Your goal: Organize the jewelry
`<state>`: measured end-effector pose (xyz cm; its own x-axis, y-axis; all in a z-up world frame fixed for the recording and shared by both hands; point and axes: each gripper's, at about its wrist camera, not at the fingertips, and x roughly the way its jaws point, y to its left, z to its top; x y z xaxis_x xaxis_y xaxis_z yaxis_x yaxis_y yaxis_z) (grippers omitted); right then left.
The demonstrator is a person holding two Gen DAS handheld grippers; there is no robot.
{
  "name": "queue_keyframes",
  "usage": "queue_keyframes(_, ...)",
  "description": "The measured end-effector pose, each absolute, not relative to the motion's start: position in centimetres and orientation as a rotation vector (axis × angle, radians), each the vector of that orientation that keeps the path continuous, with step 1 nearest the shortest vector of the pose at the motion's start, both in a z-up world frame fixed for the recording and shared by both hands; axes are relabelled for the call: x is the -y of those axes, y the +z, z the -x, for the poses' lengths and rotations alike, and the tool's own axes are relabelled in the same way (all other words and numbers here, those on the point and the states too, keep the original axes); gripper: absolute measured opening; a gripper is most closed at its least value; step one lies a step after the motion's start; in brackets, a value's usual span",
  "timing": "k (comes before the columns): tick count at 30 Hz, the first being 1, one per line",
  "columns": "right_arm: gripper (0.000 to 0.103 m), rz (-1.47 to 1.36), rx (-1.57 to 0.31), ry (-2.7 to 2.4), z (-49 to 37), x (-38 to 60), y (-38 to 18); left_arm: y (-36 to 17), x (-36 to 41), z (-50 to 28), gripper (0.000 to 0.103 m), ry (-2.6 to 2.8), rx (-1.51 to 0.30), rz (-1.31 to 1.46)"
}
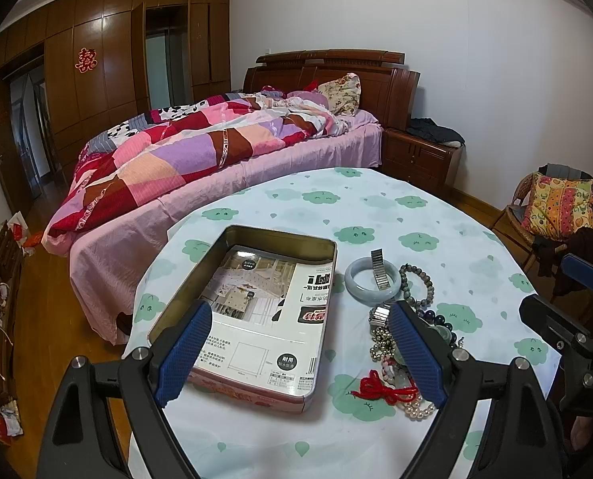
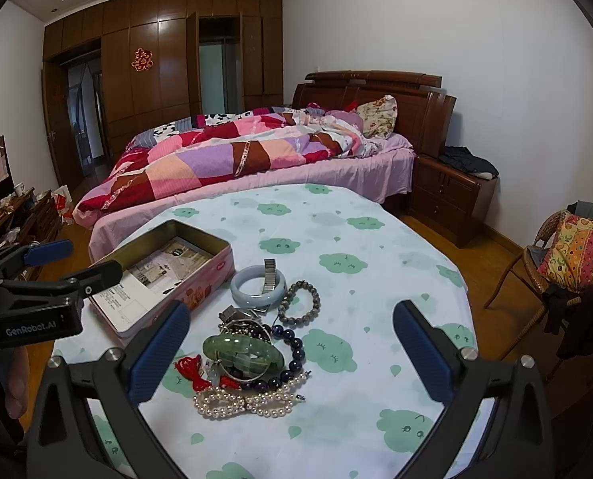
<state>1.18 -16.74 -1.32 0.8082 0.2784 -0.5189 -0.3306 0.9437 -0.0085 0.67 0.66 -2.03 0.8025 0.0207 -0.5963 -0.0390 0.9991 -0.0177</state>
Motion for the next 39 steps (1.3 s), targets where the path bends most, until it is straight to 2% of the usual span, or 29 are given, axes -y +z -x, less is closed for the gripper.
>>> queue_keyframes(39,0.103,0.109,-0.543,0.326,-1.4,16.9,-0.2,-2.1,-0.7,-0.9,0.090,0.034,-0.649,0.029)
